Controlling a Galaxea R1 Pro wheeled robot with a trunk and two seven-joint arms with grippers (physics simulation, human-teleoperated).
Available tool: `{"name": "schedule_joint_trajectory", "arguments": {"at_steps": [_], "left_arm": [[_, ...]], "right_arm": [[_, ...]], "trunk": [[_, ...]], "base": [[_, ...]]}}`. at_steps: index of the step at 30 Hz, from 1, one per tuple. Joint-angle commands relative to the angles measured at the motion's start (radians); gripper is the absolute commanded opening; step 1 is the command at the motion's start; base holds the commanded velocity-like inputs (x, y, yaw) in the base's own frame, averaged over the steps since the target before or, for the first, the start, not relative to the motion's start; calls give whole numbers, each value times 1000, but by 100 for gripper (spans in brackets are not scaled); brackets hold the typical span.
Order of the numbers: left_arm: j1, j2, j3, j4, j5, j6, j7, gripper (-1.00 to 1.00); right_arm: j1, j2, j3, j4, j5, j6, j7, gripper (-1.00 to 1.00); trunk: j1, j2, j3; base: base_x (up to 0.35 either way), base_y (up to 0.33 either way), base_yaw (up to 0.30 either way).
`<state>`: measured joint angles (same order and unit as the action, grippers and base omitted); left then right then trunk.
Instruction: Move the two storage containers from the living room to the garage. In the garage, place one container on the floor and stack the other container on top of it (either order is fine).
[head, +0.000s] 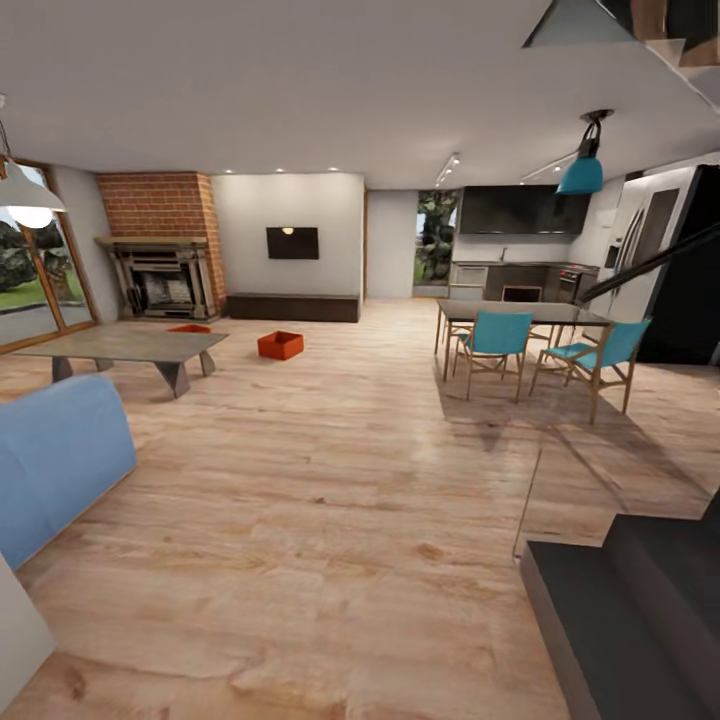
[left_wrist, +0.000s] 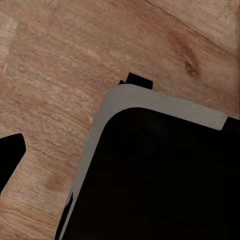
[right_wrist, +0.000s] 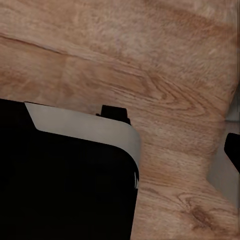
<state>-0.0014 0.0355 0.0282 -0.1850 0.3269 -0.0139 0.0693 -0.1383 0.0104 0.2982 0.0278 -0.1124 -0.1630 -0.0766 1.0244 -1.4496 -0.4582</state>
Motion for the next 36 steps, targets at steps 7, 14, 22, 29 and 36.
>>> {"name": "schedule_joint_trajectory", "arguments": {"at_steps": [7,14,22,29,36], "left_arm": [[0,0,3,-1,1,-1,1,100],[0,0,3,1,2,3,1,100],[0,0,3,-1,1,29,1,100],[0,4,4,-1,1,42,1,100],[0,4,3,-1,0,44,-7,100]], "right_arm": [[-1,0,11,3,-10,-3,-2,100],[-1,-1,12,3,-10,-4,-2,100],[-1,0,12,3,-10,-4,-2,100],[-1,-1,10,3,-10,-5,-3,100],[-1,0,9,3,-10,-6,-3,100]], "trunk": [[1,0,-1],[1,0,-1],[1,0,-1],[1,0,-1],[1,0,-1]], "base": [[323,0,-8],[323,0,0],[323,0,0],[324,0,0],[324,0,0]]}}
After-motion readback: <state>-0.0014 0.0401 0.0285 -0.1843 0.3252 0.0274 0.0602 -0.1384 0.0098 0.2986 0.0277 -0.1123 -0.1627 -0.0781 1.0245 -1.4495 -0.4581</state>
